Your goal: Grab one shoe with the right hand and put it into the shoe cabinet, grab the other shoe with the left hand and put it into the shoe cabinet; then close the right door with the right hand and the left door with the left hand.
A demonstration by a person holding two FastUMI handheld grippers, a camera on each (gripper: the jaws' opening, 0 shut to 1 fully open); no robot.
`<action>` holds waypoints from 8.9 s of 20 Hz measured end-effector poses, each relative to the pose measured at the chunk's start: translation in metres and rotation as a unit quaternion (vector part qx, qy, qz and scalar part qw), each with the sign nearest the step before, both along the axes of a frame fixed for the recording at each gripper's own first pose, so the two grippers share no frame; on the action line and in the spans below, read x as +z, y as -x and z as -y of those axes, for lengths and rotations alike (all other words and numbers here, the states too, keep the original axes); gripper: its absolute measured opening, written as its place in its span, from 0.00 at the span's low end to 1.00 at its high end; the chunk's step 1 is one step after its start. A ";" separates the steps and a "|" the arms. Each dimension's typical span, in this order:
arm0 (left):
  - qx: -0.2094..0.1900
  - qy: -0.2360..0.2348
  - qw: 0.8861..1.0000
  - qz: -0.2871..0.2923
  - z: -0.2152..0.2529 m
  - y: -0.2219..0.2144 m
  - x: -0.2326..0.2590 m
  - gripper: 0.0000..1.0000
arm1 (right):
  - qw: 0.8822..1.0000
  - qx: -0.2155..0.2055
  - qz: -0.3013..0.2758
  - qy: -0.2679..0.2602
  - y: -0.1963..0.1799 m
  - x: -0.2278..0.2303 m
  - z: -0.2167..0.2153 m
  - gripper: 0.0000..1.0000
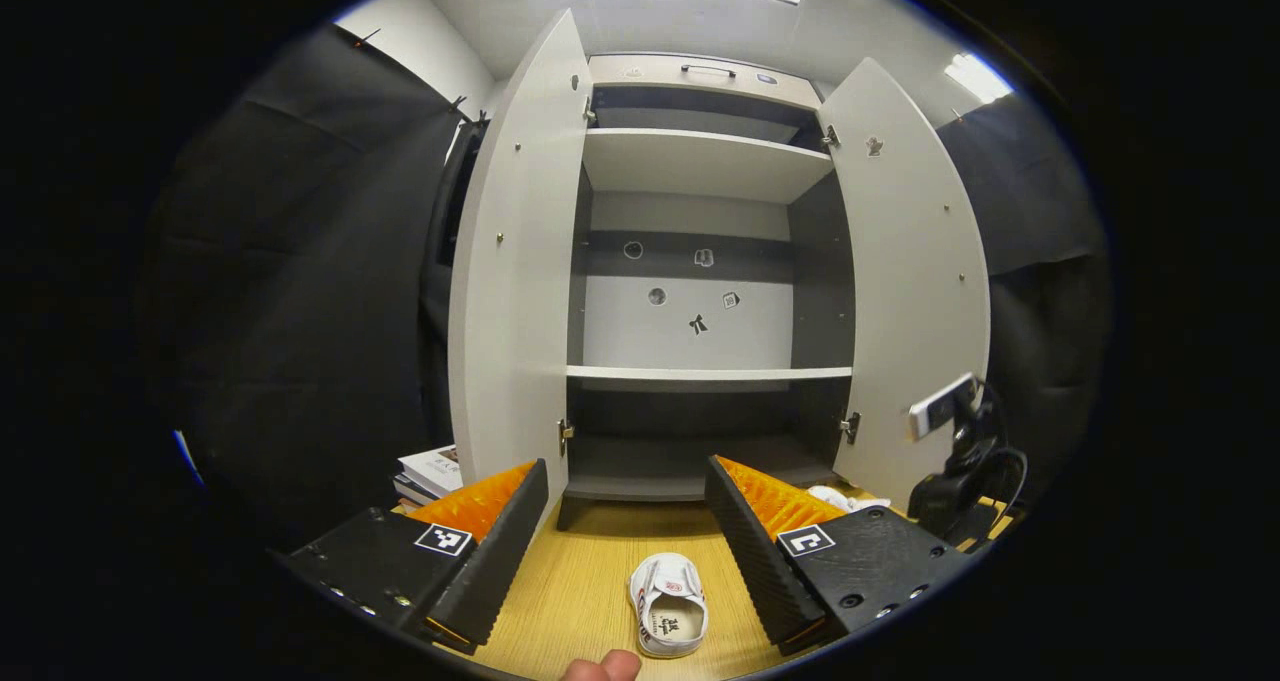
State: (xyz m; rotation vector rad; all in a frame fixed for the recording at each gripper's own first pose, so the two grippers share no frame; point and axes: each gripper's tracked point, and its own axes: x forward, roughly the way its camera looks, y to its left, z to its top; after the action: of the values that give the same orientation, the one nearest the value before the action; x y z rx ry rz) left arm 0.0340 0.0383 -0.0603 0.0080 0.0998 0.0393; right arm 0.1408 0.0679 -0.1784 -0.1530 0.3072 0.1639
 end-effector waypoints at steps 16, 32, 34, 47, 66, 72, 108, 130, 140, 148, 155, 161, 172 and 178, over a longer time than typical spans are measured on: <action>-0.022 -0.010 1.000 0.003 0.012 0.002 -0.001 0.95 | 0.999 0.006 0.027 -0.031 -0.201 0.241 -0.027 0.04; -0.006 -0.023 1.000 -0.019 -0.002 -0.002 -0.016 0.95 | 0.987 -0.024 -0.139 0.076 -0.343 0.184 -0.024 0.04; -0.004 -0.025 0.999 -0.019 -0.003 -0.001 -0.016 0.95 | 0.985 -0.032 -0.150 0.074 -0.344 0.177 -0.025 0.06; -0.014 -0.017 1.000 -0.001 0.004 0.005 -0.007 0.95 | 0.997 -0.029 -0.056 0.050 -0.270 0.261 -0.012 0.27; -0.033 -0.008 0.999 0.009 0.028 0.008 -0.001 0.95 | 0.989 -0.063 0.130 -0.042 0.033 0.151 0.053 0.31; -0.038 -0.018 0.999 0.001 0.038 0.012 -0.008 0.95 | 0.990 -0.050 0.126 -0.049 0.079 0.115 0.045 0.66; -0.022 -0.019 0.945 -0.325 -0.025 -0.040 -0.288 0.97 | 0.990 -0.094 0.079 -0.071 0.100 0.064 0.084 0.92; -0.013 0.026 0.956 -0.292 -0.007 -0.072 -0.305 0.04 | 0.993 -0.093 0.045 -0.050 0.089 0.041 0.082 0.92; 0.017 0.038 0.974 -0.224 -0.009 -0.036 -0.186 0.01 | 0.995 -0.079 0.040 -0.056 0.085 0.036 0.072 0.92; -0.031 0.039 0.995 -0.087 0.019 -0.115 0.025 0.01 | 0.995 -0.050 0.054 -0.068 0.082 0.047 0.053 0.92; -0.028 0.036 0.992 -0.120 0.024 -0.245 0.083 0.01 | 0.994 -0.055 0.071 -0.068 0.084 0.059 0.060 0.92; 0.015 0.014 0.977 -0.214 0.002 -0.342 0.036 0.01 | 0.993 -0.077 0.070 -0.064 0.086 0.057 0.077 0.91; 0.065 0.000 0.952 -0.300 -0.018 -0.428 -0.021 0.01 | 0.990 -0.116 0.056 -0.056 0.073 0.047 0.102 0.92; 0.068 -0.001 0.941 -0.331 -0.023 -0.432 -0.040 0.01 | 0.990 -0.115 0.051 -0.059 0.063 0.045 0.103 0.92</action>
State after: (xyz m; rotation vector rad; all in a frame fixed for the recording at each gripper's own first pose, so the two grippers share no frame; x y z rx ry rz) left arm 0.4657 0.0611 -0.1000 0.0172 0.7762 0.1747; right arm 0.0777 -0.0355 -0.1336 -0.0078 0.2112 -0.0544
